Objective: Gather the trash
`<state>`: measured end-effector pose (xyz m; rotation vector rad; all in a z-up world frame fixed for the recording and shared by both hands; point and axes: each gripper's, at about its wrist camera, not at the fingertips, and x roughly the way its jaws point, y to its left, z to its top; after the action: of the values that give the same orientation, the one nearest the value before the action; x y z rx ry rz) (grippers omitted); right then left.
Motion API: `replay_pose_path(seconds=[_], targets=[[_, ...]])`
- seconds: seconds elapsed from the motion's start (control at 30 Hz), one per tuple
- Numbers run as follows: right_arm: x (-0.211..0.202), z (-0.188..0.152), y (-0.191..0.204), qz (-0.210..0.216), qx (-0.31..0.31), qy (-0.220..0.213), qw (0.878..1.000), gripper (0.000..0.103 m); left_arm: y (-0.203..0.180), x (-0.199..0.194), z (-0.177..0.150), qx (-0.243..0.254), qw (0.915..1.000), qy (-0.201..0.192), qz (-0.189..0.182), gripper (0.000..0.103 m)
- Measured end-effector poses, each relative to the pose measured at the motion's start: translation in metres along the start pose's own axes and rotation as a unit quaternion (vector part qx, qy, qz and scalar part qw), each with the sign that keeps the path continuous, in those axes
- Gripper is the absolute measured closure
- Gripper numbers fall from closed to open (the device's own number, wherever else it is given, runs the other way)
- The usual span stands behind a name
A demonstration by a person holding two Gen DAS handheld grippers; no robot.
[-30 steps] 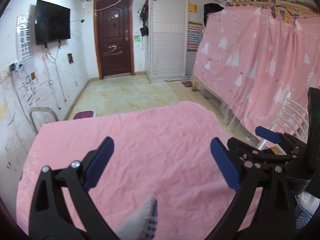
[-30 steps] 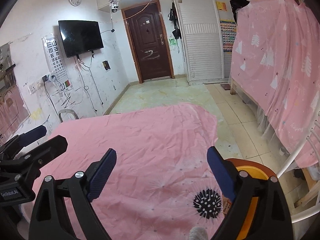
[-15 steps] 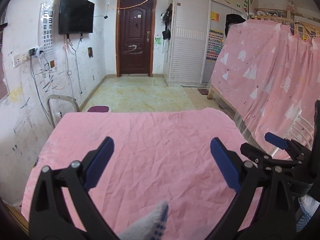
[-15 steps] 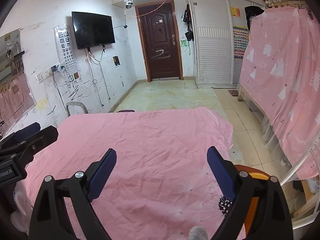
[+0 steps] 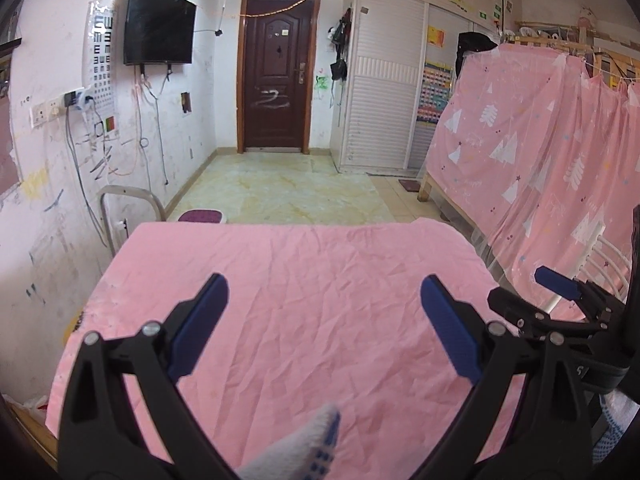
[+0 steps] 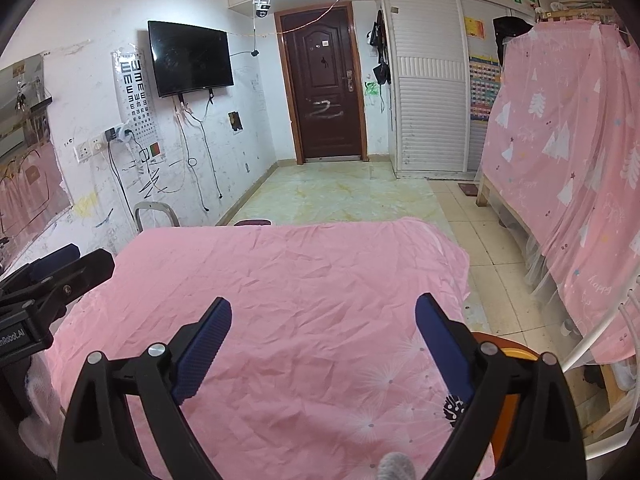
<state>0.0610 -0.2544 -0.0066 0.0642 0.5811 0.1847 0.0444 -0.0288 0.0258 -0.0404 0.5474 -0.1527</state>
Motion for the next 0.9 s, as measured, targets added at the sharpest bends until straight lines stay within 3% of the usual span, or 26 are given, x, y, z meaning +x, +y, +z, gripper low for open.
replay_pose_path(seconds=[0.9], targets=[[-0.001,-0.006,-0.017,0.003,0.000,0.005,1.000,0.015,0.006,0.012,-0.005,-0.013,0.9997,0.022,-0.005,0.008]])
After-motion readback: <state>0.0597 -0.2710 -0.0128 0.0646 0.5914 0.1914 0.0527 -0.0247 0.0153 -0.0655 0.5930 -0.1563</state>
